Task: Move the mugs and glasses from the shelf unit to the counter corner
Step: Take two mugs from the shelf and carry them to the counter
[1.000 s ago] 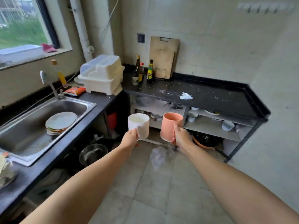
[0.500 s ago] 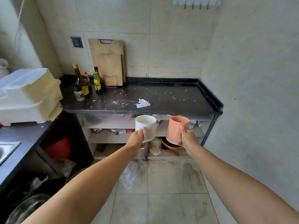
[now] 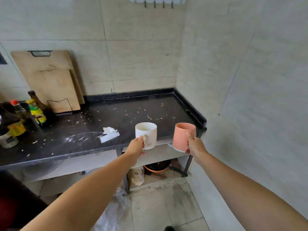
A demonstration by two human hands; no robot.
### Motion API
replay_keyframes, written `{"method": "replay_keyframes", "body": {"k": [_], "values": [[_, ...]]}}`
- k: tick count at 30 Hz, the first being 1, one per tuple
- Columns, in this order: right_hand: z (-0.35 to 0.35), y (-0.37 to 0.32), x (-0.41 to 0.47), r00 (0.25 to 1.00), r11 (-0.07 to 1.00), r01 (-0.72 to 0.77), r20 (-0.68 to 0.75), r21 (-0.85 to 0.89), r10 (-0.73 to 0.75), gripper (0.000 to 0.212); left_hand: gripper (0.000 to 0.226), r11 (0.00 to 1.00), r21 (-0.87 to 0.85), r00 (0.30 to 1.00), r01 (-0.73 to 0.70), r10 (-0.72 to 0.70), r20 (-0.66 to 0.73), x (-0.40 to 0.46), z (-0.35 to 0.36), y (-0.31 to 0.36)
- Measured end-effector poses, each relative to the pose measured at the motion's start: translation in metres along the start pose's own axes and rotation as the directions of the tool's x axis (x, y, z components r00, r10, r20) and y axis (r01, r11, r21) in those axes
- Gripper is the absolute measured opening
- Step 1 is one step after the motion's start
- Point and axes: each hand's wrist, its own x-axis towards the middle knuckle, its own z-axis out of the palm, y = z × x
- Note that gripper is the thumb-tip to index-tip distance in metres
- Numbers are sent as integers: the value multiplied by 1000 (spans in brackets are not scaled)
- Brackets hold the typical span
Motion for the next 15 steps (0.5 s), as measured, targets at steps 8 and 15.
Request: {"method": "replay_keyframes", "body": {"k": [8,15], "values": [[-4,-49,164,1000,999,-18,18,47,18,51,36,995,-73,997,65,-68,-39,132,64,54],[12,-86,265,997,996,-69,45,50,67,55,38,996,-8,994,91,-92,-66,222,83,91]]}}
